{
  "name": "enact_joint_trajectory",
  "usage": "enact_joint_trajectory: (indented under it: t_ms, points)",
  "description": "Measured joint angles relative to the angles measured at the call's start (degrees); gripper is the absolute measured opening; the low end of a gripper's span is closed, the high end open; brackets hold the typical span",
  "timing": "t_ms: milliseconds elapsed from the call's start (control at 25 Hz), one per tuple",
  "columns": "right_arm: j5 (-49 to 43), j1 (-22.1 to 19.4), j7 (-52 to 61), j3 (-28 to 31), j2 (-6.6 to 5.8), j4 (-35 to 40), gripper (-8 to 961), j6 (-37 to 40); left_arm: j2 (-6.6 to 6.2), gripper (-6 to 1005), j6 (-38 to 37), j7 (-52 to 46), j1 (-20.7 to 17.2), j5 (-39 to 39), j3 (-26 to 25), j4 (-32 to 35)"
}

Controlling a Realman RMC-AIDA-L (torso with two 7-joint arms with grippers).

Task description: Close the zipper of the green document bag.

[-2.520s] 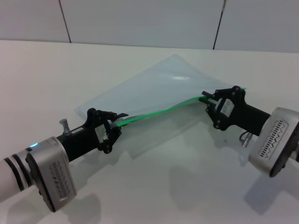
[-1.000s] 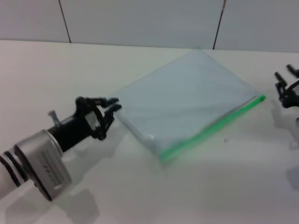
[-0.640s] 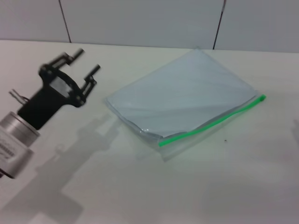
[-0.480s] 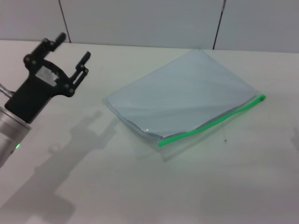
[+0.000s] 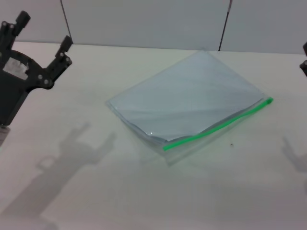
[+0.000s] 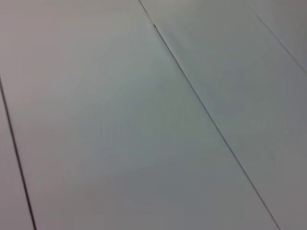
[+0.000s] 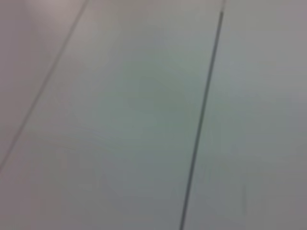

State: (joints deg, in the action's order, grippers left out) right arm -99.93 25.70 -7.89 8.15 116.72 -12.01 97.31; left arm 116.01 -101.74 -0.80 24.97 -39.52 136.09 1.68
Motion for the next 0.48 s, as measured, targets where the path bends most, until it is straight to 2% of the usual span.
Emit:
enact_joint_trajectory:
  t_ms: [40, 480]
  points:
    - [-0.2, 0.2, 0.0, -0.3, 0.0, -0.1, 886, 0.1, 0.0, 871, -0.2, -0.3, 0.0, -0.3, 0.0, -0.1]
    - [-0.6, 2.4, -0.5, -2.2, 0.03, 0.0, 884, -0.4, 0.37, 865, 0.1, -0.4, 0.5, -2.3, -0.1, -0.2]
